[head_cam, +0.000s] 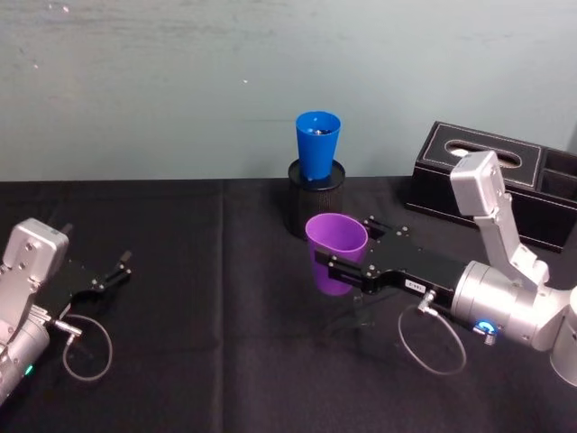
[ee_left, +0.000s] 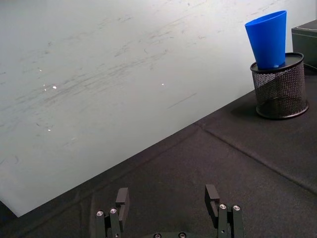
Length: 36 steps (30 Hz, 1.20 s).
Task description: Pick up one cup with a gripper and tap it against the other cup.
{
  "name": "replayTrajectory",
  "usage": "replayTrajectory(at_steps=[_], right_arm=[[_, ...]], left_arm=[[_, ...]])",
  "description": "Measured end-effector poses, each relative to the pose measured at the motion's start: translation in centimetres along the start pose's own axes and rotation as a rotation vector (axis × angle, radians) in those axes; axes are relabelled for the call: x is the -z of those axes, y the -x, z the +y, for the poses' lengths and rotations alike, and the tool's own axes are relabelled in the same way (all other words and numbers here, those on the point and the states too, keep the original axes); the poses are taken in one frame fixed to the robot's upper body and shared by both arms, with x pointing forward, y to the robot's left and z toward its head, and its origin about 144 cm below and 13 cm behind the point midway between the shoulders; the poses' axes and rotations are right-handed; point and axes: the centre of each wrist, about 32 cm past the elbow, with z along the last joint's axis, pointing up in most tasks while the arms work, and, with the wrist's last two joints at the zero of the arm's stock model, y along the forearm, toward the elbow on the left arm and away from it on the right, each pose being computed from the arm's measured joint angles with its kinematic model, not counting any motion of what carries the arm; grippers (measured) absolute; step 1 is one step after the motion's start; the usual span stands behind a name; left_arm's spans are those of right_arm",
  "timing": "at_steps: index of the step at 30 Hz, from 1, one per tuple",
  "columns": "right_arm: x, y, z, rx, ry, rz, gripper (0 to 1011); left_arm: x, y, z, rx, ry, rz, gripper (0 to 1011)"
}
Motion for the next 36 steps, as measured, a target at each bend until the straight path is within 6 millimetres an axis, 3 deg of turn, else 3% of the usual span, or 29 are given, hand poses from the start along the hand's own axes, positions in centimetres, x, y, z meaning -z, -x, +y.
replayTrajectory(at_steps=[22, 36], right_arm=[[6.0, 0.2, -0.4, 0.037, 0.020, 0.050, 715], [7.6, 0.6, -0.1, 0.029, 0.028, 0.023, 715]], left_arm=[[0.0, 0.0, 0.0, 0.000, 0.000, 0.000, 1000], [0.0, 0.0, 0.0, 0.000, 0.000, 0.000, 1000]])
